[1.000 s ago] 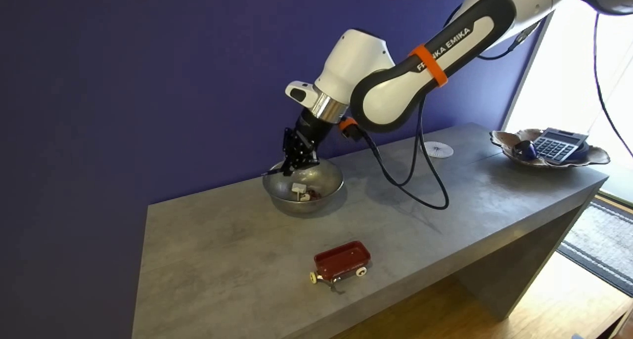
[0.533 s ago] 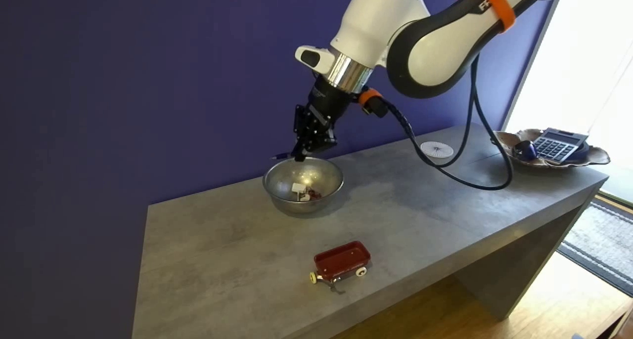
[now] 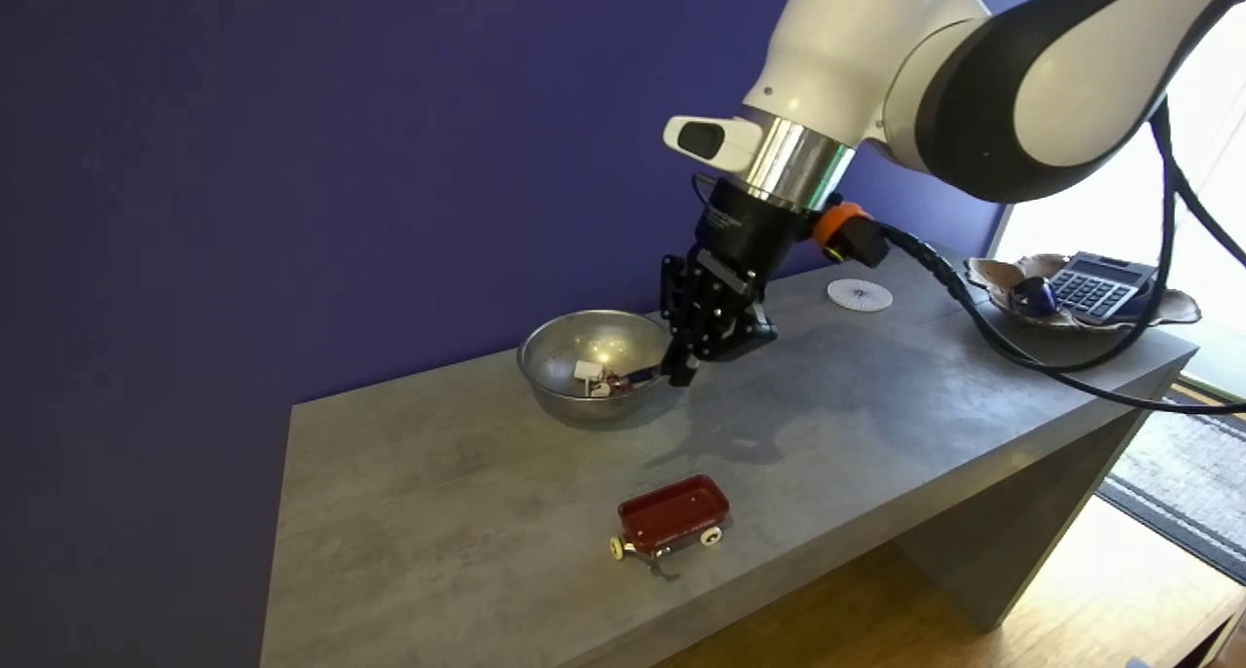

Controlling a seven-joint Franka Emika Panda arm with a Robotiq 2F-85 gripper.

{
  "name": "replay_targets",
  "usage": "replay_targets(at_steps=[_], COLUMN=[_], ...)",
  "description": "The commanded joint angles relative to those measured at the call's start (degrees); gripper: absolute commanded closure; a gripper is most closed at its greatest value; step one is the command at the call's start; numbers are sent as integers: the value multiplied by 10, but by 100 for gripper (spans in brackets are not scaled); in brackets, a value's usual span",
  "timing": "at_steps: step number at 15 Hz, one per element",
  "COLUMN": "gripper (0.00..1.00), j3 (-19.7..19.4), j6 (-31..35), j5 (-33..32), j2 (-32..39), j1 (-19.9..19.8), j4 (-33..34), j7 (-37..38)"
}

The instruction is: Take the pen out of the bowl

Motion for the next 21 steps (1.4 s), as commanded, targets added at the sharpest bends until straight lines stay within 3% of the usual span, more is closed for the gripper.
replay_targets(at_steps=[1,2,3,4,5,6,7,10,12,15,17,18,19,20,21], gripper=[97,97,97,86,86,97,97,97,97,97,97,86,86,97,97], j3=[3,19,-1,1,0,0,-28,-44,-48,-31,-33,-32,-33,-36,-38], j6=[-3,11,0,1,1,1,-48,-158,-196,-195,-182,-181,-181,-197,-210], j5=[23,28,5,5,5,5,-10,-13,-11,-3,0,0,0,-3,-4], j2=[-61,-56,-29,-31,-30,-29,-24,14,40,77,61,67,68,78,88], j1=[-9,-25,-5,-7,-6,-6,19,43,56,59,55,57,57,61,66], j4=[-96,-106,-63,-71,-70,-68,-42,18,56,100,75,82,83,96,107], j7=[64,55,50,51,51,51,71,66,59,25,35,34,34,32,33])
